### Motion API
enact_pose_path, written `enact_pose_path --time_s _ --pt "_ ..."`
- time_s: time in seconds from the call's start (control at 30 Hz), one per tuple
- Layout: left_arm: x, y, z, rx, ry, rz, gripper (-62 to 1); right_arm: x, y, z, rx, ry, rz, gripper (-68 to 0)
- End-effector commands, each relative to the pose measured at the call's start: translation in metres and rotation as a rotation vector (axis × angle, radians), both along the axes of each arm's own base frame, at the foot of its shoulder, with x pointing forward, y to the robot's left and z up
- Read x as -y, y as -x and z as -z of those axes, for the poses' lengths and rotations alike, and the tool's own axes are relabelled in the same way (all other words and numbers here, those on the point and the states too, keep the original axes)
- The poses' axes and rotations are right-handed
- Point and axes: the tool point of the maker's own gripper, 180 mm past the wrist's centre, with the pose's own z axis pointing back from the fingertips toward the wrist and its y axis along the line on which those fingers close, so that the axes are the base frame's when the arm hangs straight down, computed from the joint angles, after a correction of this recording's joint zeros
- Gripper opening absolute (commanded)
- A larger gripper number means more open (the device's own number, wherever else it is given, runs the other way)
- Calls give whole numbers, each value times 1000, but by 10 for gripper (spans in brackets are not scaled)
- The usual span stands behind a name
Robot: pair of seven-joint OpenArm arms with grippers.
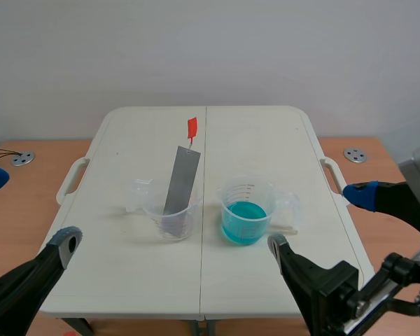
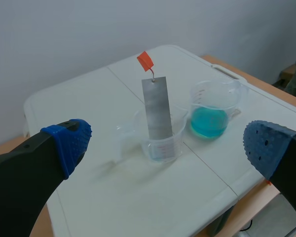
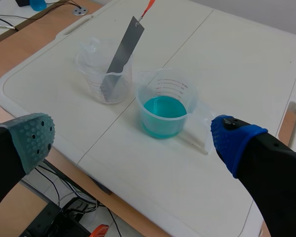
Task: Hold the metal plate by the orange handle, dip it into the blue solution, take it out and point at it, then put the plate back in the beaker on the left.
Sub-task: 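Return to the home posture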
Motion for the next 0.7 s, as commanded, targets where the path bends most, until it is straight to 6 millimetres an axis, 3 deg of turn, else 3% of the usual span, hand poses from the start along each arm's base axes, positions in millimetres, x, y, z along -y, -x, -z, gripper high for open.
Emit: enact_pose_path --time_s 0.0,0.67 --pt "1 -2 -2 3 7 -3 14 1 -5 -12 42 -4 -6 -12" --pt "0 -2 6 -34 -18 -7 14 1 -6 -12 46 -1 -7 -12"
